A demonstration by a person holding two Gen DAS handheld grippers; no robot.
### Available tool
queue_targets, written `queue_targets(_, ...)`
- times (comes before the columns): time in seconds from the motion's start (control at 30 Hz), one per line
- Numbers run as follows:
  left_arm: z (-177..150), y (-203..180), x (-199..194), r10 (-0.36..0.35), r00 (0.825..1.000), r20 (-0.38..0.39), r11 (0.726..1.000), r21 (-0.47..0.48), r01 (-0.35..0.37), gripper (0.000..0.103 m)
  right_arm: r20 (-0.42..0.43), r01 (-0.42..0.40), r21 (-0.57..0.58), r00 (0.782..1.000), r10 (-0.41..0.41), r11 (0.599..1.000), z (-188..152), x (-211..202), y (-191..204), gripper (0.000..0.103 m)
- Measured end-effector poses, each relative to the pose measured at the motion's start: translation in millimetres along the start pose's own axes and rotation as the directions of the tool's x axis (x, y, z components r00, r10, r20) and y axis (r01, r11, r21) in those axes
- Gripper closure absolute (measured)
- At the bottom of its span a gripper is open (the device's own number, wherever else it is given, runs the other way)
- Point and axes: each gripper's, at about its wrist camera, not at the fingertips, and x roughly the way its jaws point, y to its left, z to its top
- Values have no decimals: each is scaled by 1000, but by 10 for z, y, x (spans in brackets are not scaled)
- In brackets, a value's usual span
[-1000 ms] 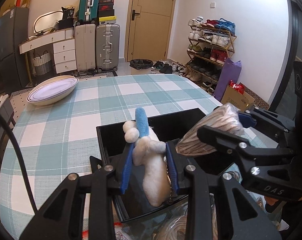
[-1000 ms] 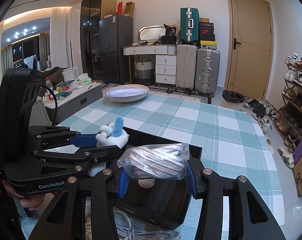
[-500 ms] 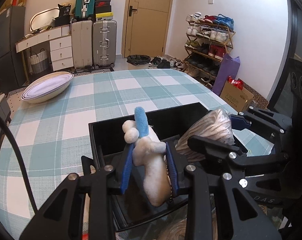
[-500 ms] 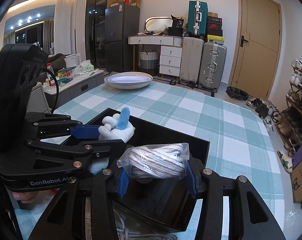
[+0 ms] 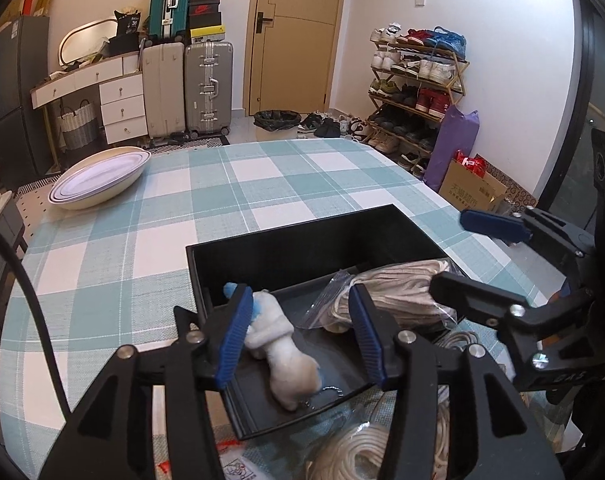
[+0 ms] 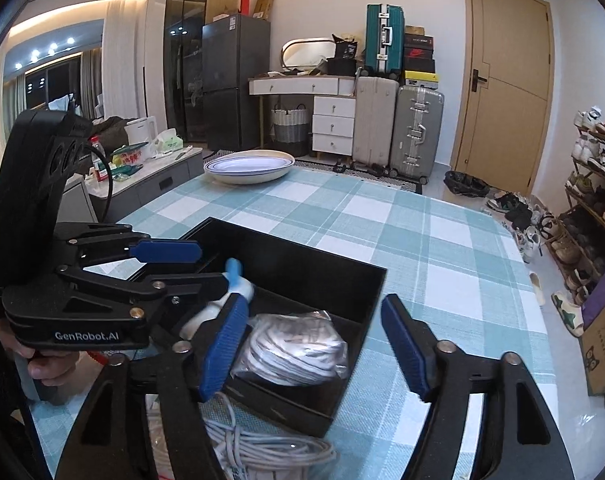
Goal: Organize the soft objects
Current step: 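Lower the plush into the black box and open the left tool while the right releases the bag inside, then withdraw both open tools from the black box back over the table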
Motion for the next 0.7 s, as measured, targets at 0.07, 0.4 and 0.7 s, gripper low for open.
queue_targets(0.07, -13, -7, -49, 10, 1000, 8, 1000, 4, -10, 46, 14, 19, 14, 1000, -19, 1000, -13, -90, -24, 15)
queue_targets(0.4, -148, -10, -476, 44, 994, 100, 999, -2, -44, 0, 30, 45, 85, 998, -48, 995, -144, -492, -86, 1)
queue_targets(0.7, -348, 28, -876, 73, 985, 156, 997, -19, -71, 0, 22, 49, 156, 998, -54, 986, -439, -817, -74, 1)
